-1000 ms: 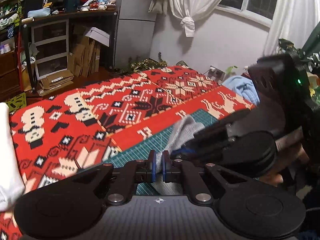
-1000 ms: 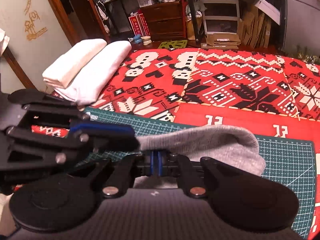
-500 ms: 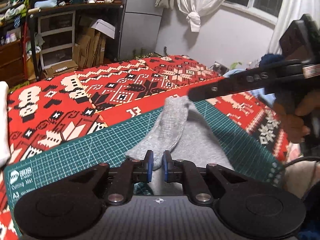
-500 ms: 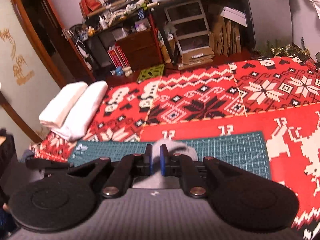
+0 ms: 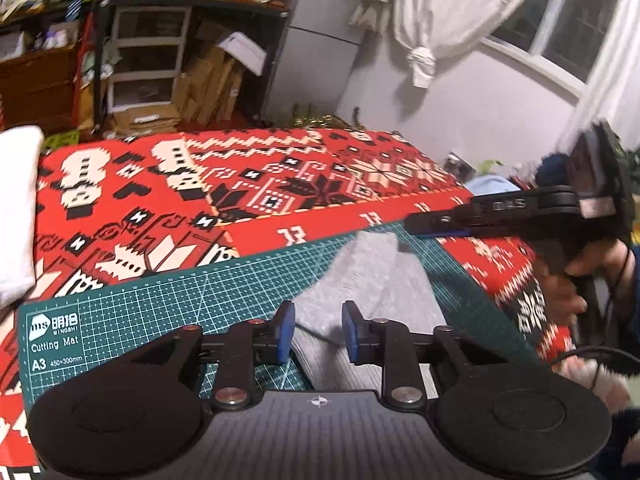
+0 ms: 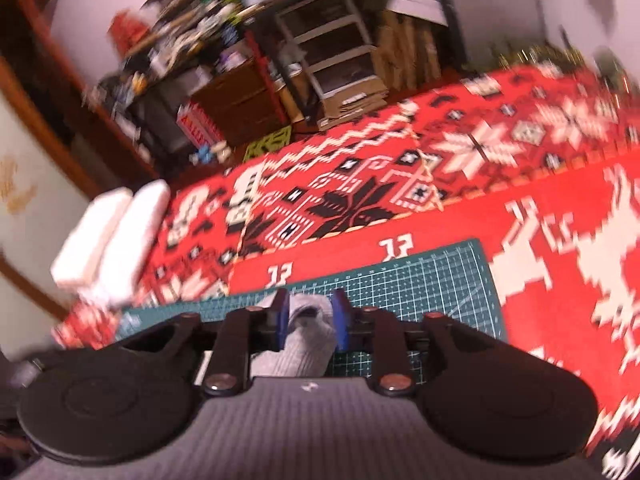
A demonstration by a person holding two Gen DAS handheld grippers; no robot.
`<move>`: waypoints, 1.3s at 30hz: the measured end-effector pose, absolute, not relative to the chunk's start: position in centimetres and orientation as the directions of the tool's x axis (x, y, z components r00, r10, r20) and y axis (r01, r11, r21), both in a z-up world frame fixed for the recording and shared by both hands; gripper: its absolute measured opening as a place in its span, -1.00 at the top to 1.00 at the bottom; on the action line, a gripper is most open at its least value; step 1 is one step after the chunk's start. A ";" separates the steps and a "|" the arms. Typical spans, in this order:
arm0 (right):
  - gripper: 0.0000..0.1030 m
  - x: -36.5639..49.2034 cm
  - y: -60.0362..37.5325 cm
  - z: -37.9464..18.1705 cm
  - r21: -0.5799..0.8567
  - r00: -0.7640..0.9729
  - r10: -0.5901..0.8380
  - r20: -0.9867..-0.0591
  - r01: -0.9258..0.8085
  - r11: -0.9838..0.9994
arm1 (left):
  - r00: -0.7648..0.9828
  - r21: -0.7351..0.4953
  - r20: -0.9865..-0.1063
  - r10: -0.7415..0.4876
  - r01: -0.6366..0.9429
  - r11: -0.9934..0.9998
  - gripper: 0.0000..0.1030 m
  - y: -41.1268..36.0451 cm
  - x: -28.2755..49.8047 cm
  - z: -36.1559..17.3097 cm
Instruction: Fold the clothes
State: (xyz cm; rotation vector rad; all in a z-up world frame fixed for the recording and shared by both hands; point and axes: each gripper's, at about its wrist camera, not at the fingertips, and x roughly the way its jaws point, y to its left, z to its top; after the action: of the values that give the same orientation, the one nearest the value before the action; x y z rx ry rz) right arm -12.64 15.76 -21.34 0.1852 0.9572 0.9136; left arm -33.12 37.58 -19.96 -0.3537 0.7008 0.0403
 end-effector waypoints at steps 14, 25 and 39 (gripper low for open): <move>0.87 -11.9 16.9 -23.6 0.633 0.161 0.792 -0.589 -0.517 0.576 | 0.729 -0.394 -0.680 -0.081 -0.270 0.878 0.41 38.2 -32.9 -22.6; 0.76 -10.9 15.2 -24.5 0.655 0.236 0.794 -0.560 -0.461 0.599 | 0.720 -0.419 -0.692 -0.053 -0.341 0.841 0.59 39.2 -34.4 -23.0; 0.81 -17.0 15.1 -23.8 0.592 0.079 0.781 -0.620 -0.607 0.531 | 0.740 -0.513 -0.629 -0.239 -0.164 0.842 0.82 34.2 -33.6 -21.0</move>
State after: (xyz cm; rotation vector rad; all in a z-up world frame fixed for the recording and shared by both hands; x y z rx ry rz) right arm -17.04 15.13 -23.77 0.1984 1.0659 1.0486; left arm -33.57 34.16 -20.96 -0.5812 0.7483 -0.0438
